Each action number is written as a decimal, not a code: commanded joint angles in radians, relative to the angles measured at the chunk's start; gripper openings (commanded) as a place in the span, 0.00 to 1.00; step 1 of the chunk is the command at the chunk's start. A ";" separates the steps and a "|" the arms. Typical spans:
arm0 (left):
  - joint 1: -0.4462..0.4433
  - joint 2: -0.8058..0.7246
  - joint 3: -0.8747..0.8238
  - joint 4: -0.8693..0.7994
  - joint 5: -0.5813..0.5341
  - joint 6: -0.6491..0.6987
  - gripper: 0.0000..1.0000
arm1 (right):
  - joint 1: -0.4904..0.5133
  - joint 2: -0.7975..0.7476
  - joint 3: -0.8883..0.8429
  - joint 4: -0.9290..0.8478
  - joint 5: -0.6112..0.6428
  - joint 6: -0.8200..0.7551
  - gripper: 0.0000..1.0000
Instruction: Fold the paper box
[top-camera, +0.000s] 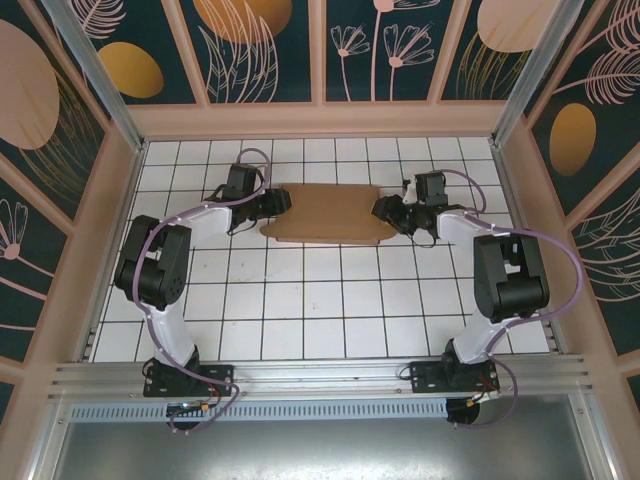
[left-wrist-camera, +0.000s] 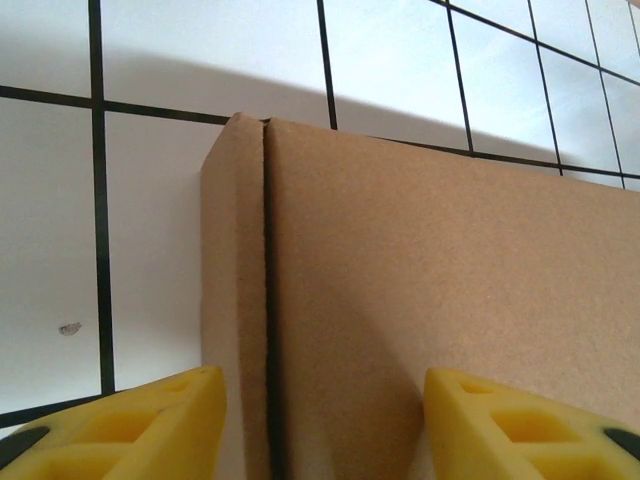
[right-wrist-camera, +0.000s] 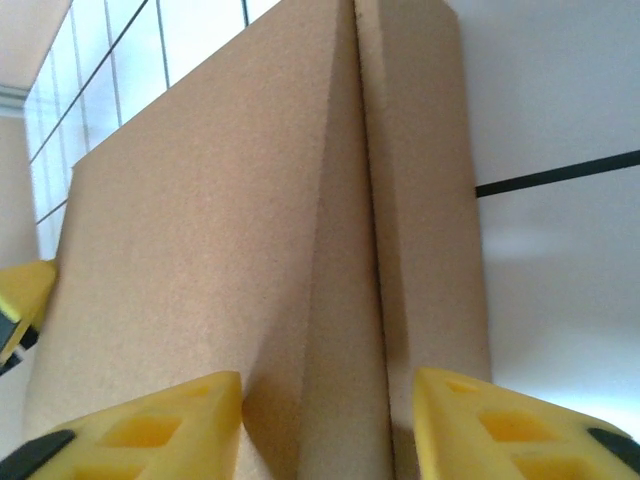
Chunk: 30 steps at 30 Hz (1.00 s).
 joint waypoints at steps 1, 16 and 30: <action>-0.003 0.026 -0.007 -0.017 0.008 0.008 0.54 | 0.000 -0.012 0.012 -0.061 0.109 -0.088 0.54; -0.004 0.089 -0.036 -0.039 -0.015 0.011 0.46 | 0.035 0.164 0.051 -0.091 0.234 -0.147 0.33; 0.035 0.004 -0.073 -0.023 -0.007 0.005 0.49 | 0.046 -0.021 0.013 -0.040 0.240 -0.176 0.45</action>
